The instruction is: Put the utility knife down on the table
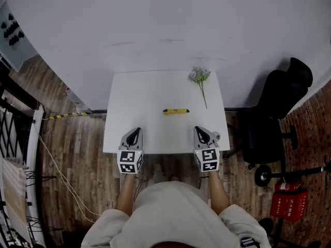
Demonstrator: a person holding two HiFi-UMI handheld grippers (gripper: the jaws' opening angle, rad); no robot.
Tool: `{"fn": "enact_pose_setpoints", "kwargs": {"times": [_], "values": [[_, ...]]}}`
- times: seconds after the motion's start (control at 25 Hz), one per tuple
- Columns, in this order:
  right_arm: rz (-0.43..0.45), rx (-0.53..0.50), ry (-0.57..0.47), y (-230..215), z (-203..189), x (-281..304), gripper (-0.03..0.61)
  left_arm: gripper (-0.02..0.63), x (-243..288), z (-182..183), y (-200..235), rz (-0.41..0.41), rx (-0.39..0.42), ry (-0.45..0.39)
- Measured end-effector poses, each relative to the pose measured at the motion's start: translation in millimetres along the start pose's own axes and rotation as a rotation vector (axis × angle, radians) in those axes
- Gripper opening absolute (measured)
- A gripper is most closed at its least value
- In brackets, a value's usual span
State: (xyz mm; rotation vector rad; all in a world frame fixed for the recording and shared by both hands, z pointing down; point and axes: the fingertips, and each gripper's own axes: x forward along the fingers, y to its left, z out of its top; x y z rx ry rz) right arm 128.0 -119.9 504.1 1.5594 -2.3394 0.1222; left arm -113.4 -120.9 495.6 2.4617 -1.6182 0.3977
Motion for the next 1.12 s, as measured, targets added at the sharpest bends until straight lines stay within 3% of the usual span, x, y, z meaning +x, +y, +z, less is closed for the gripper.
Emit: {"fn": "enact_pose_setpoints", "kwargs": {"times": [1.12], "values": [[0.012, -0.008, 0.022, -5, -1, 17, -0.002, 0.006, 15, 3, 10, 0.015, -0.008, 0.004]]}}
